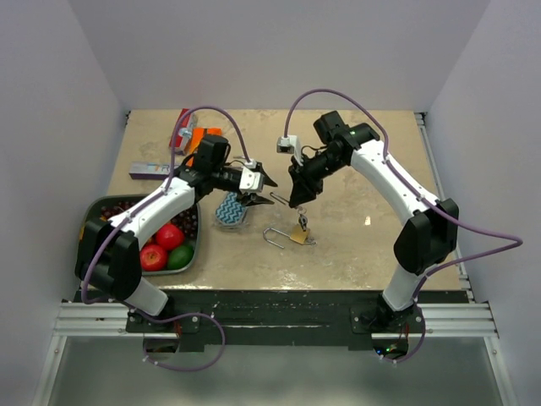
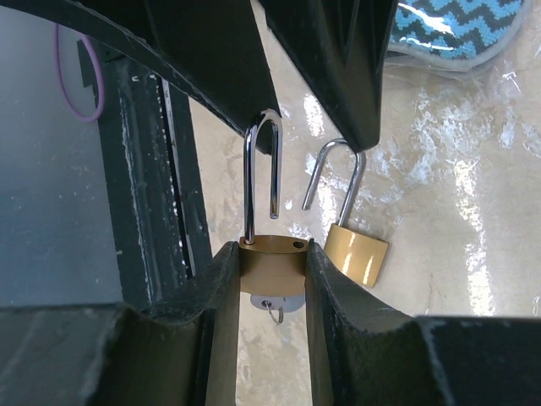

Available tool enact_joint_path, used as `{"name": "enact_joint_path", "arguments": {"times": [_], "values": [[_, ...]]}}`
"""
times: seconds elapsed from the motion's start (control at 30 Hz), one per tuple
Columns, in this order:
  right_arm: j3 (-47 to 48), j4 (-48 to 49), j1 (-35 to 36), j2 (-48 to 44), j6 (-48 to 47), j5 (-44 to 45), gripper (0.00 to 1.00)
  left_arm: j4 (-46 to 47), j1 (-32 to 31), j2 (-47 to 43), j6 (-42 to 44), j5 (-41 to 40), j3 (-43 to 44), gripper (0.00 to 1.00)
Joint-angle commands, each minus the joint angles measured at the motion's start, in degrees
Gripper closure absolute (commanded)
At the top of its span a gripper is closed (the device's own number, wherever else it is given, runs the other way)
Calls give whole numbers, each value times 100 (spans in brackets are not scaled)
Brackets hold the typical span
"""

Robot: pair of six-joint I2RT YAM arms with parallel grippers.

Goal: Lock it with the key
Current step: Lock the lock.

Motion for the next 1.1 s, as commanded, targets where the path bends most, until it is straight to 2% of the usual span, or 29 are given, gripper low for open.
{"name": "enact_joint_path", "arguments": {"times": [0.0,0.1,0.37,0.8,0.9,1.03,1.07], "values": [[360,-277,87,-135,-322,-35,100,125,-135,-212,351,296,-61,50],[360,-277,123,-135,-393,-9,100,169,-162,-194,263,252,-61,59],[474,-470,158,32,-595,-9,100,239,-267,-220,114,287,-78,57],[694,-664,158,287,-665,-96,100,222,-294,-238,193,295,-43,68],[711,-646,158,305,-613,-123,100,126,-311,-221,254,322,0,74],[755,-664,167,357,-560,-246,100,2,-320,-203,307,322,36,99],[790,-655,167,357,-525,-272,100,11,-320,-220,255,287,36,100]]}}
